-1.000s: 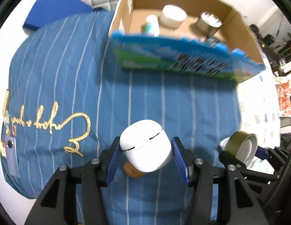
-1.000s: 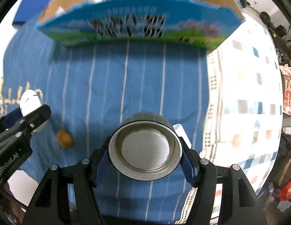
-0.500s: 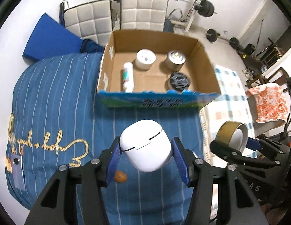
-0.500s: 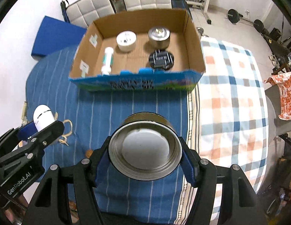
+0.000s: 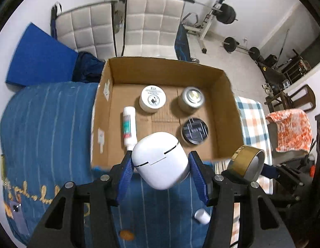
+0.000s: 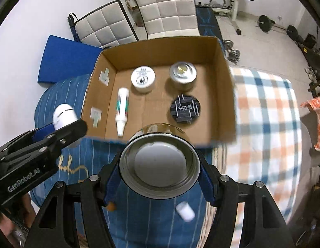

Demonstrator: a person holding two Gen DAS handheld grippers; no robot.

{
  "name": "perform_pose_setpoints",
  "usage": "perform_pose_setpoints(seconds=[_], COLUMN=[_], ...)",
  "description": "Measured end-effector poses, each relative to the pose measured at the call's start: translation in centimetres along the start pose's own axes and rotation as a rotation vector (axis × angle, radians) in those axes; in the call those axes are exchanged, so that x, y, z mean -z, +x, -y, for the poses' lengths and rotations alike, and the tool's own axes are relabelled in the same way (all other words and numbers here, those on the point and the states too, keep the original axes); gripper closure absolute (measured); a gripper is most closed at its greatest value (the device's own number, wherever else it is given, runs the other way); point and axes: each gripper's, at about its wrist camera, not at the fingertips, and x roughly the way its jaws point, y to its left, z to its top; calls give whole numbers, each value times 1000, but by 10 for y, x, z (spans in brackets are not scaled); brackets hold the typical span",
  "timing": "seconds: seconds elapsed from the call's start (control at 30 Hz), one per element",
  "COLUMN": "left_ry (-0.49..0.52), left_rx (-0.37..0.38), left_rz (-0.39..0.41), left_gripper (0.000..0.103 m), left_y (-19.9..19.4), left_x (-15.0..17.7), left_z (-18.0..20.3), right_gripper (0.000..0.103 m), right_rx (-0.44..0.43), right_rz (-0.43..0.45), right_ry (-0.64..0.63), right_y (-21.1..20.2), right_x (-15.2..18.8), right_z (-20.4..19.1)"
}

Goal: Organize rigid objects
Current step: 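Carry the metal lid and white earbud case together into the cardboard box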

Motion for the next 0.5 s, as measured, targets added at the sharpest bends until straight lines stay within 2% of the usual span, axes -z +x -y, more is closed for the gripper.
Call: perform_pose_setpoints(seconds=[0.13,0.23,0.33,0.5], left_ry=[-45,-77,-95,-106], left_rx=[16,3,7,17], left_rz=[-106,-173,-230,-289], left_gripper=[52,52,52,52], left_y=[55,92,120,147], left_x=[-37,-49,-55,-60], left_z=[-21,-38,-50,-57], right_gripper=[35,35,35,35], right_rx=[-27,-57,-93,-144], right_rz=[-75,-155,-228,-314], right_ry=[1,29,69,132], right_y=[58,109,155,203], right_x=[-39,-57,-65,-68], right_z=[1,3,8,17])
